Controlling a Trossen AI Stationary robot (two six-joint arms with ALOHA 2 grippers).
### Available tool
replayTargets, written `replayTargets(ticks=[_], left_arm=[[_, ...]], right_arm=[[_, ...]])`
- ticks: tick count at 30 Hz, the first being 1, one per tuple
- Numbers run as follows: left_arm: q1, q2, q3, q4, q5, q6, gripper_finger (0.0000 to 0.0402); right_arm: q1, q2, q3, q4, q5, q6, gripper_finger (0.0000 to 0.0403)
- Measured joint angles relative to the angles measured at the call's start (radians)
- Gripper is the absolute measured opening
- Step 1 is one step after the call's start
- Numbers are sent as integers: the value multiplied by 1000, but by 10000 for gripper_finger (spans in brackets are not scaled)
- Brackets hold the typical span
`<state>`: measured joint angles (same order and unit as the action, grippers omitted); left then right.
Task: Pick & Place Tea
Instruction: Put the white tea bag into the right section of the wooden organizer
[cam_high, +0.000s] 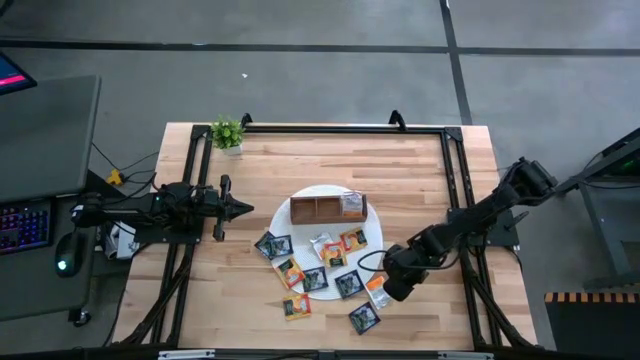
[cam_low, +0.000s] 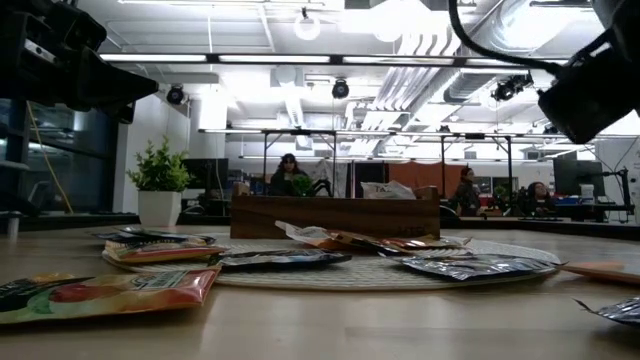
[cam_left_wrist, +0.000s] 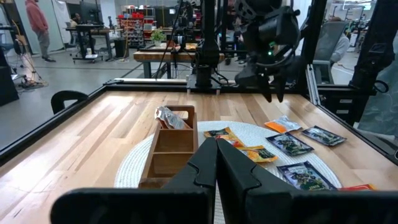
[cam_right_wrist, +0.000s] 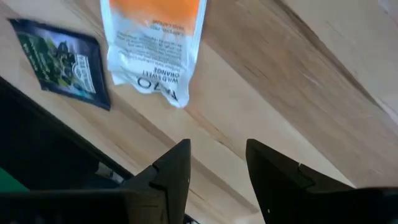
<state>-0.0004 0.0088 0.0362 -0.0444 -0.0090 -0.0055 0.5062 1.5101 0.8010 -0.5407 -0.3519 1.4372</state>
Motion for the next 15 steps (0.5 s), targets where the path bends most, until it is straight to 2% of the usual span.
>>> replayTargets(ticks=[15], left_arm=[[0, 0, 0, 0, 0, 0, 1]], right_arm=[[0, 119, 0, 145, 14, 14, 152]])
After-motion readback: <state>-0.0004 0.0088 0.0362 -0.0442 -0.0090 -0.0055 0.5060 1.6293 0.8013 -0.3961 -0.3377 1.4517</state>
